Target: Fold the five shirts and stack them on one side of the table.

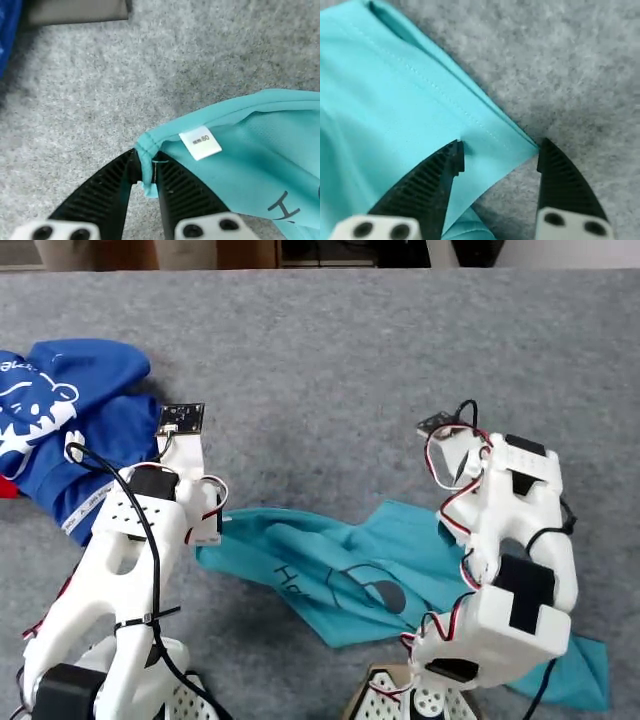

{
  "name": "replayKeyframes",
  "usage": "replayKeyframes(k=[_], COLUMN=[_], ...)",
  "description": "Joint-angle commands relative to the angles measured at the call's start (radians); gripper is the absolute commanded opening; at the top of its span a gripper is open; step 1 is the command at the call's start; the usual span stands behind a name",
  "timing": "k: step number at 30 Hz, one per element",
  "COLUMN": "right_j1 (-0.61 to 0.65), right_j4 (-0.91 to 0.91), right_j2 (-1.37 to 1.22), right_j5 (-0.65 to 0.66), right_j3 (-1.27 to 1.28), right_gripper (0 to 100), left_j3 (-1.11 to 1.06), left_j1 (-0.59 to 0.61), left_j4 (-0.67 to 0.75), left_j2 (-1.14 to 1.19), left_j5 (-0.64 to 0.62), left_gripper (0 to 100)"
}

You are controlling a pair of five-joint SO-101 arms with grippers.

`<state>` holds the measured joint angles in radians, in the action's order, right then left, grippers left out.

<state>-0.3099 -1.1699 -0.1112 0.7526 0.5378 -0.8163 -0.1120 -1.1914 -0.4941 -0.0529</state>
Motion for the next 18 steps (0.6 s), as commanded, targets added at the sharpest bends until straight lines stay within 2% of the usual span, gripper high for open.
replayKeyframes(k=[1,6,15,18], right_j1=[-0.033,-0.025,-0.016,-0.016], right_j4=[0.021,0.1,0.098,0.098], right_j2=[-0.002,-0.004,-0.004,-0.004], right_j5=[-0.037,-0.098,-0.107,-0.158], right_j3=[-0.051,-0.039,0.008,0.01], right_gripper=[23.9,23.9,23.9,23.8], left_j3=[0.006,0.006,0.006,0.006], left_j1=[0.005,0.005,0.005,0.005], left_j4=[0.0,0.0,0.003,0.006], left_j2=[-0.001,-0.001,-0.001,-0.001], left_j5=[0.005,0.005,0.005,0.005], left_gripper=[2,2,2,2])
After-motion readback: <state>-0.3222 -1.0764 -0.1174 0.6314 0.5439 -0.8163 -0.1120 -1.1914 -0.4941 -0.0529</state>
